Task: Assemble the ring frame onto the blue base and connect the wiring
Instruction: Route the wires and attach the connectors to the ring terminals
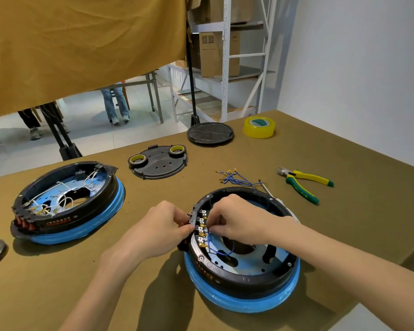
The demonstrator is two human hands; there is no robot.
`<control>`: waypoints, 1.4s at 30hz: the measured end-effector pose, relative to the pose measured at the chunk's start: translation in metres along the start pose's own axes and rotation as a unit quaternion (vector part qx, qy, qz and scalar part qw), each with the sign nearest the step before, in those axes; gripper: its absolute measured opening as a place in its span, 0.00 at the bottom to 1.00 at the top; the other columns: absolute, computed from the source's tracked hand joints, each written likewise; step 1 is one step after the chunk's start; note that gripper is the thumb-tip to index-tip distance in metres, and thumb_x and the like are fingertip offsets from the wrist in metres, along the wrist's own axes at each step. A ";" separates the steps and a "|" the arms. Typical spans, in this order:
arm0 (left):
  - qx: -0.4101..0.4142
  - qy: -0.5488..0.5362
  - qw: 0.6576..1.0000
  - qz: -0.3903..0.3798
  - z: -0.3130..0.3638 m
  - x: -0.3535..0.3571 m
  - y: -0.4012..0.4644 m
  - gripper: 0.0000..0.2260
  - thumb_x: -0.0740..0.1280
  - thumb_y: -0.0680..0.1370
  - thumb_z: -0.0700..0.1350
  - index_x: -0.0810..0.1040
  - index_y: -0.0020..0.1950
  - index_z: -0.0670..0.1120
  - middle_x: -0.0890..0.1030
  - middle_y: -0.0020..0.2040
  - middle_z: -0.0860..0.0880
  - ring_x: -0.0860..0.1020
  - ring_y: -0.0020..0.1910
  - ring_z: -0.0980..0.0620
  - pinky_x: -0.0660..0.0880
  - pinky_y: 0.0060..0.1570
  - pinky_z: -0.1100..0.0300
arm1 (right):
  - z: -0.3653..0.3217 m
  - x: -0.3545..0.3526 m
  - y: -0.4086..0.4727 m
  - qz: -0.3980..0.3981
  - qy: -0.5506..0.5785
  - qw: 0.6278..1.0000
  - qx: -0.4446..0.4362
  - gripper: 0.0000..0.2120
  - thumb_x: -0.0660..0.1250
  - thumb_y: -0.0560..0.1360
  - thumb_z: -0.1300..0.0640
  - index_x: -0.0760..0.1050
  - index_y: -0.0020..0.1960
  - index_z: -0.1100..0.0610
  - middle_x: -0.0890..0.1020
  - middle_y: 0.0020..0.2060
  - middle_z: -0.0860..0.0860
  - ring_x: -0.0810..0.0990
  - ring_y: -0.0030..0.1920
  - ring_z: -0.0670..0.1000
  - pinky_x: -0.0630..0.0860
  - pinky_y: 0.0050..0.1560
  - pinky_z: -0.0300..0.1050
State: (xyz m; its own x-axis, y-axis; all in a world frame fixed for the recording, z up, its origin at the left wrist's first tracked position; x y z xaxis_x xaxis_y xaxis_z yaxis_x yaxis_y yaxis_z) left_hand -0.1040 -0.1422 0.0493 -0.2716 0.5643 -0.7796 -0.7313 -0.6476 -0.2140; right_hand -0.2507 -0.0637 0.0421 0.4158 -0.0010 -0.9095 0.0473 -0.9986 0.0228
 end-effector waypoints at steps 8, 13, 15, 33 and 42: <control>-0.026 0.024 0.999 -0.026 -0.001 0.001 -0.004 0.10 0.71 0.80 0.55 0.86 0.47 0.50 0.87 0.39 0.53 0.85 0.44 0.53 0.83 0.51 0.48 | -0.006 0.019 -0.030 0.021 0.030 0.996 0.079 0.09 0.73 0.75 0.46 0.78 0.51 0.48 0.80 0.41 0.44 0.78 0.43 0.44 0.78 0.46 0.48; -0.032 0.011 0.999 -0.006 -0.002 -0.001 -0.004 0.09 0.73 0.78 0.55 0.87 0.45 0.51 0.86 0.35 0.57 0.84 0.39 0.58 0.84 0.49 0.50 | -0.011 0.021 -0.034 0.069 0.048 0.996 0.040 0.07 0.72 0.78 0.48 0.83 0.54 0.47 0.82 0.44 0.43 0.77 0.44 0.43 0.77 0.49 0.47; -0.032 0.006 0.999 -0.003 -0.002 -0.001 -0.004 0.09 0.74 0.78 0.55 0.87 0.45 0.51 0.86 0.34 0.57 0.84 0.38 0.60 0.84 0.48 0.51 | -0.014 0.020 -0.033 0.068 0.042 0.996 0.031 0.07 0.71 0.79 0.49 0.85 0.55 0.48 0.84 0.46 0.44 0.78 0.45 0.43 0.77 0.50 0.46; -0.035 -0.015 0.997 0.061 -0.002 0.000 -0.008 0.14 0.77 0.75 0.52 0.84 0.57 0.47 0.87 0.37 0.55 0.84 0.36 0.63 0.84 0.41 0.61 | -0.010 0.028 -0.017 0.053 0.134 0.985 0.089 0.04 0.74 0.76 0.57 0.87 0.46 0.54 0.86 0.40 0.47 0.83 0.40 0.44 0.83 0.46 0.47; -0.030 0.042 0.992 0.119 0.004 0.000 -0.010 0.14 0.77 0.75 0.53 0.84 0.57 0.48 0.86 0.39 0.54 0.84 0.36 0.62 0.81 0.37 0.67 | -0.007 0.030 -0.019 0.058 0.164 0.983 0.056 0.03 0.74 0.76 0.57 0.86 0.47 0.54 0.86 0.40 0.46 0.83 0.41 0.41 0.82 0.46 0.40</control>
State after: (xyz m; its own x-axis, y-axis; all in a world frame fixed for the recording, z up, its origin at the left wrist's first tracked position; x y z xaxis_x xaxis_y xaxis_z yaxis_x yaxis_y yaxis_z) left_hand -0.0994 -0.1334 0.0535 -0.3773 0.3490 -0.8578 -0.6137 -0.7879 -0.0507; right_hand -0.2328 -0.0448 0.0175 0.6839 -0.1176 -0.7200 -0.1117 -0.9922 0.0560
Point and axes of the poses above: each hand's wrist, its own y-axis towards the middle knuckle, its own x-axis out of the palm, z = x × y, the point moved 5 cm from there along y, towards the middle knuckle
